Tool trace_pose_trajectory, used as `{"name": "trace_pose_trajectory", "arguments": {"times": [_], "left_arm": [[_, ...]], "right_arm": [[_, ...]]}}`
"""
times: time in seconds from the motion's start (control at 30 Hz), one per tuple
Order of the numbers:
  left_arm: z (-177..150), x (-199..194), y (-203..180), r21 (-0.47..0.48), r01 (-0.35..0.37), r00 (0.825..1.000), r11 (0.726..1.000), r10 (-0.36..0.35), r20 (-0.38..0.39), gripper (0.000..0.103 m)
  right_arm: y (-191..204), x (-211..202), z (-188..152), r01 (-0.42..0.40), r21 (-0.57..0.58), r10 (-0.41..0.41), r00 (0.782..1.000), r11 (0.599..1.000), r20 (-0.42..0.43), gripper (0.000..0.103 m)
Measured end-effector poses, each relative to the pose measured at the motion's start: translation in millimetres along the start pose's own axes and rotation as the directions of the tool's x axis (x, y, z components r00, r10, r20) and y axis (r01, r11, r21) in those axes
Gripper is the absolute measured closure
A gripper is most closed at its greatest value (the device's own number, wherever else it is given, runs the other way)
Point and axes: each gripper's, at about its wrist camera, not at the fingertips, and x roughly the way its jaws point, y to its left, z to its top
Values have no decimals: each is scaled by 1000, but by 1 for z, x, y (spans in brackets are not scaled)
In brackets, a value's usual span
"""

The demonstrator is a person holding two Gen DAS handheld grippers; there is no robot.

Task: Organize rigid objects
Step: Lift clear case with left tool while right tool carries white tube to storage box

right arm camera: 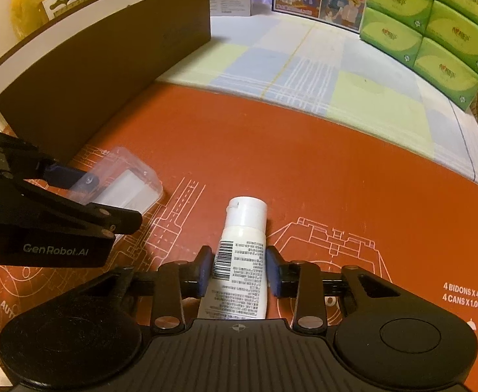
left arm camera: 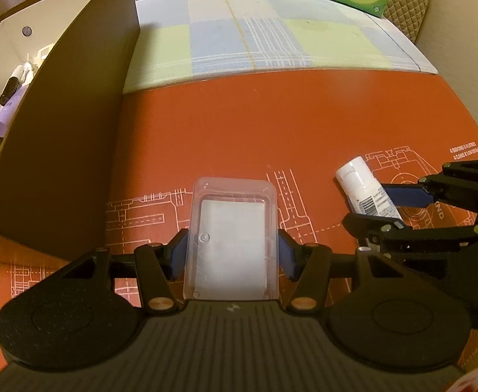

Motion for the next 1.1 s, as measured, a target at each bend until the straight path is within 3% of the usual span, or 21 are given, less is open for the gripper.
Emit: {"name": "trace_pose_trajectory", "arguments": {"times": [0.6,0.93,1.1], "left_arm": [[10,-48,0,-25,17,992,1000,-13,124,51],[19,-97,16,-62,22,977,998,-8,214,51],[21,-125,38,-99,-2,965,995,28,262,51]], "right_arm": [[-7,-43,9,-46,67,40,995,997,92,73],[9,-74,36,-102,42,94,983,994,160,73],[28,-88,58,-153,7,149,968,988,202,73]]}}
